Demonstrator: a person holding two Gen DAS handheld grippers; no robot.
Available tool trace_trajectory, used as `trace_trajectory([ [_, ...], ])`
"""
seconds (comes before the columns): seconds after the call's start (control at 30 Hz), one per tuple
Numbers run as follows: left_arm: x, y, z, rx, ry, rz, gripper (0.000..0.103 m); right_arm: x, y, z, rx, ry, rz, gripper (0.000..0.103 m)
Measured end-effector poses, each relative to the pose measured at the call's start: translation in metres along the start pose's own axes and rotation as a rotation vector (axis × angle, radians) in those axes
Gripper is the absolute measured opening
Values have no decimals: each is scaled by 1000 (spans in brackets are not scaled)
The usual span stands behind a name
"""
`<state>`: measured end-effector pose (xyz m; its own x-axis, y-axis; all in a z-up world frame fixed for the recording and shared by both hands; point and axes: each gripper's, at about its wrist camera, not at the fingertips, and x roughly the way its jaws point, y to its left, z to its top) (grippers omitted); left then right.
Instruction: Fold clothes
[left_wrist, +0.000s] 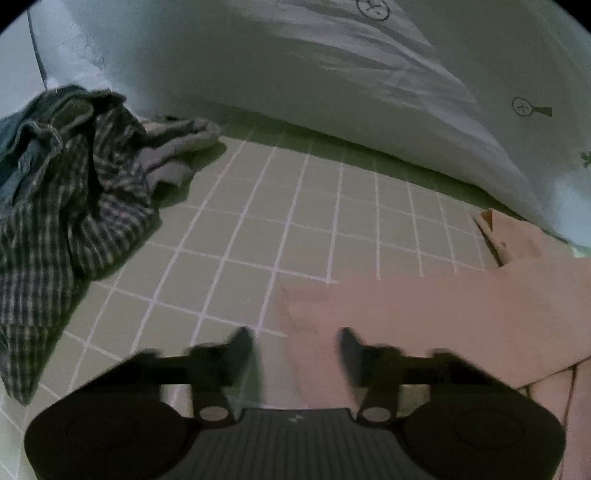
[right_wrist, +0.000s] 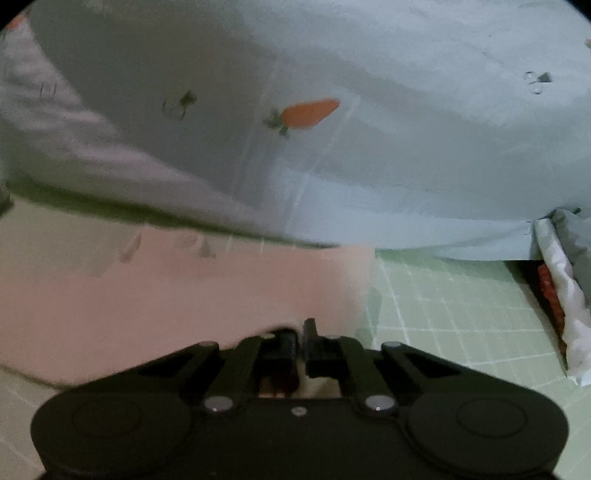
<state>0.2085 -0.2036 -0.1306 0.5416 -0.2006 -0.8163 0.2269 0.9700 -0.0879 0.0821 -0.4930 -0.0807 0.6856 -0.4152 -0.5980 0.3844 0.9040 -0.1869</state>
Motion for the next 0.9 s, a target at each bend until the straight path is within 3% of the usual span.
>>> trace_trajectory([
  [0.03,0,2,0,-10,2,-21,1,-5,-3,3,24,-16,4,4],
  [0.13,-5,11,1,-53,-3,-57,0,-15,-5,15,83,-62,30,4],
  [0.2,-19,18,2,-59,-53,-54,0,-21,-3,21,110,-85,61,4],
  [0.3,-45,35,5,-94,-133,-27,0,-25,7,23,97,-98,118,4],
  [0.37,-57,48,6,-119,-169,23,0,-18,17,19,54,-59,177,6],
  [0.47,-56,67,1,-170,-143,81,0,-1,24,6,66,61,226,27],
  [0.57,-50,82,-6,-230,-98,101,0,-4,10,4,127,80,230,43],
  [0.63,-49,85,-8,-244,-80,96,7,-8,0,3,170,81,230,66],
  [0.67,-48,86,-10,-250,-71,92,12,-10,-6,3,191,82,230,69],
  [0.73,-46,84,-12,-251,-58,76,32,-14,-16,2,233,84,230,72],
  [0.9,-35,74,-13,-218,-15,75,43,-24,-43,1,339,87,230,77],
])
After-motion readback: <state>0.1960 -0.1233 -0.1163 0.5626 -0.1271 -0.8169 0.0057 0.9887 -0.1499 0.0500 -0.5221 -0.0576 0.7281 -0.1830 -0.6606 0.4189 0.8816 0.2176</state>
